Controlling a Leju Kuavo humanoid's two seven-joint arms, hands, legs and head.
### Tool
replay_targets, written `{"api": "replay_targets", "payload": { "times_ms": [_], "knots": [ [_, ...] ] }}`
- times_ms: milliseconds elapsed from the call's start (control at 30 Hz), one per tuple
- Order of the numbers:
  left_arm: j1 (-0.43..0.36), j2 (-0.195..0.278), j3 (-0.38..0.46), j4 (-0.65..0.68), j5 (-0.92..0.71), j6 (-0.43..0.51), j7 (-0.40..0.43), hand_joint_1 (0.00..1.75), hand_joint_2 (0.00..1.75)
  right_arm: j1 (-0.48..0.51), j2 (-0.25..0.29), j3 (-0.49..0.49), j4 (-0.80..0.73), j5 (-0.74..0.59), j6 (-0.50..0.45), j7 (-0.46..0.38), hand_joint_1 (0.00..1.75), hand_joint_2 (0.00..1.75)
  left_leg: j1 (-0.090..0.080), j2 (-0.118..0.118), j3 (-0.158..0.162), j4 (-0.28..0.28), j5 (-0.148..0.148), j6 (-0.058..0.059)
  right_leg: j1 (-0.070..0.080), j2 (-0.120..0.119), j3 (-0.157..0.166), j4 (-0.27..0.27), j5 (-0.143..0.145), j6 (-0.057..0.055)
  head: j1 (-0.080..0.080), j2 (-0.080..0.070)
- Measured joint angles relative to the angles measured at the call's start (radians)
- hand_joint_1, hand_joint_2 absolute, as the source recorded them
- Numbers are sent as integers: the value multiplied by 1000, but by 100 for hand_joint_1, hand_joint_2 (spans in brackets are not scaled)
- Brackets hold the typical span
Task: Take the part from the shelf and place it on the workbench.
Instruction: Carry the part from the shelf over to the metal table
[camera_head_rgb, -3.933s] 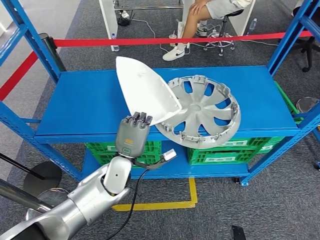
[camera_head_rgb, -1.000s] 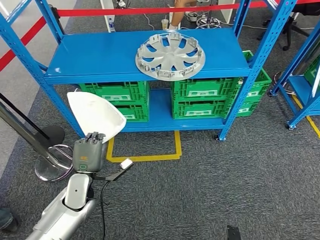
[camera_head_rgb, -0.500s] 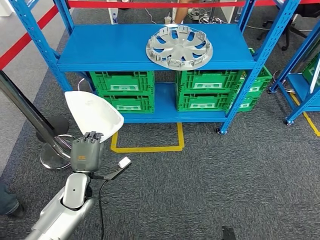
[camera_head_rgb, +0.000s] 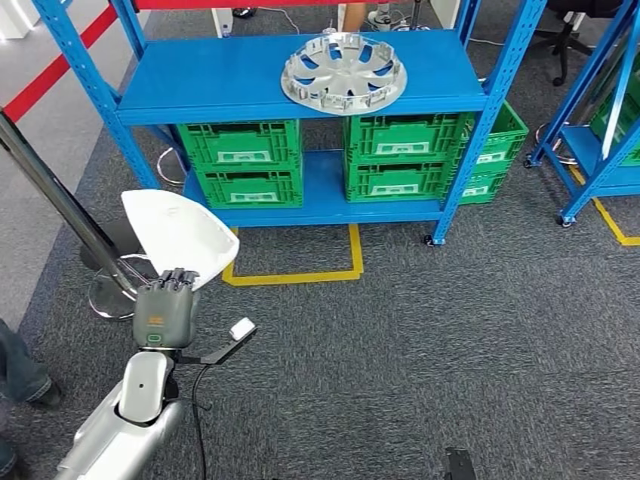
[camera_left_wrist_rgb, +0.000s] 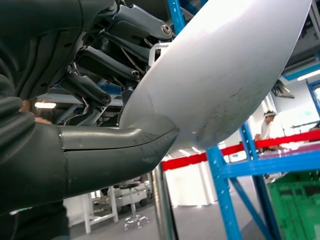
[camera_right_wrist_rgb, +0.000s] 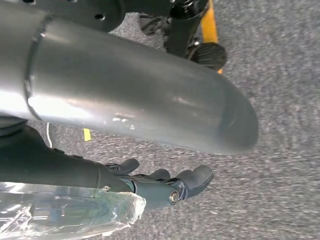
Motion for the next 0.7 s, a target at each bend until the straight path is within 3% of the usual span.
{"api": "replay_targets", "payload": {
  "times_ms": [33, 100, 133, 167, 233, 267, 300, 367, 400, 433, 500, 533, 567, 600, 633, 667, 700],
  "knots": [
    [0, -1, 2, -1, 0, 0, 0, 175, 175, 0, 0, 0, 0, 0, 1, 1, 0, 0, 5, 0, 49, -52, 16, -2, 0, 1, -19, 8, 11, 3, 0, 0],
    [0, -4, 9, -5, 0, 1, -5, 175, 175, 0, 0, 0, -1, 0, 5, 4, 0, 0, 7, -3, 163, -201, -8, 1, 0, 3, -47, 21, 31, 13, 1, 0],
    [-1, -5, 14, -8, 0, 2, -10, 175, 175, 0, 0, 0, -2, 0, 6, 6, 0, 0, 4, -4, 198, -255, -28, 6, -1, 3, -54, 24, 41, 20, 2, 0],
    [0, -6, 19, -10, 0, 3, -15, 175, 175, 0, 0, 0, -2, 0, 7, 8, 0, 0, -1, -5, 214, -286, -39, 14, -3, 3, -58, 23, 52, 27, 3, 0],
    [2, -8, 29, -11, 0, 4, -25, 175, 175, 3, 0, 0, -2, 1, 8, 12, 0, 0, -8, -1, 197, -294, -20, 34, -12, 4, -68, 21, 61, 41, 1, 0],
    [3, -9, 35, -11, 0, 5, -30, 175, 175, 5, 0, 0, -2, 2, 9, 14, 0, 0, -9, 1, 184, -296, -7, 44, -15, 4, -77, 34, 39, 45, 1, 0],
    [5, -10, 42, -11, 0, 6, -33, 175, 175, 8, 0, 0, -2, 4, 9, 16, 0, 0, -10, 4, 168, -298, 9, 53, -16, 5, -91, 67, -6, 47, 2, 0],
    [7, -12, 54, -11, 0, 7, -38, 175, 175, 9, 0, 0, -2, 7, 10, 18, 0, 0, -14, 5, 132, -298, 38, 63, -17, 5, -120, 186, -122, 47, 6, 0],
    [9, -12, 59, -11, 0, 8, -39, 175, 175, 9, 0, 1, -2, 8, 10, 18, 0, 0, -17, 5, 113, -297, 54, 64, -16, 5, -129, 253, -156, 47, 7, 0],
    [12, -13, 62, -11, 0, 8, -41, 175, 175, 9, 0, 1, -2, 10, 11, 19, 0, 0, -20, 6, 94, -296, 69, 65, -16, 5, -128, 304, -159, 47, 7, 0],
    [15, -14, 68, -11, 0, 8, -44, 175, 175, 9, 0, 1, -2, 12, 11, 20, 0, 0, -23, 7, 55, -293, 99, 62, -14, 5, -86, 320, -99, 42, 7, 0],
    [17, -14, 70, -11, 0, 8, -44, 175, 175, 9, 0, 1, -2, 13, 11, 20, 0, 0, -23, 7, 37, -292, 113, 59, -12, 5, -39, 277, -74, 38, 7, 0],
    [18, -14, 72, -11, 0, 8, -45, 175, 175, 8, 0, 1, -2, 14, 11, 21, 0, 0, -25, 7, 22, -289, 126, 56, -9, 5, 28, 202, -73, 35, 7, 0],
    [19, -14, 74, -11, 0, 8, -45, 175, 175, 6, 0, 1, -3, 15, 11, 21, 0, 0, -26, 7, 10, -285, 137, 51, -7, 5, 95, 113, -95, 31, 7, 0],
    [19, -15, 77, -11, 0, 9, -46, 175, 175, 4, 0, 1, -4, 15, 11, 21, 0, 0, -26, 7, 4, -283, 149, 47, -4, 5, 141, 43, -121, 28, 6, 0],
    [19, -15, 80, -11, 0, 10, -46, 175, 175, 2, 0, 1, -4, 15, 11, 21, 0, 0, -26, 8, -1, -282, 160, 42, -1, 6, 167, -2, -140, 26, 6, 0],
    [19, -16, 82, -11, 0, 10, -46, 175, 175, 2, 0, 1, -5, 15, 11, 21, 0, 0, -24, 8, -4, -283, 172, 37, 0, 6, 167, -18, -143, 22, 6, 0]
  ]
}}
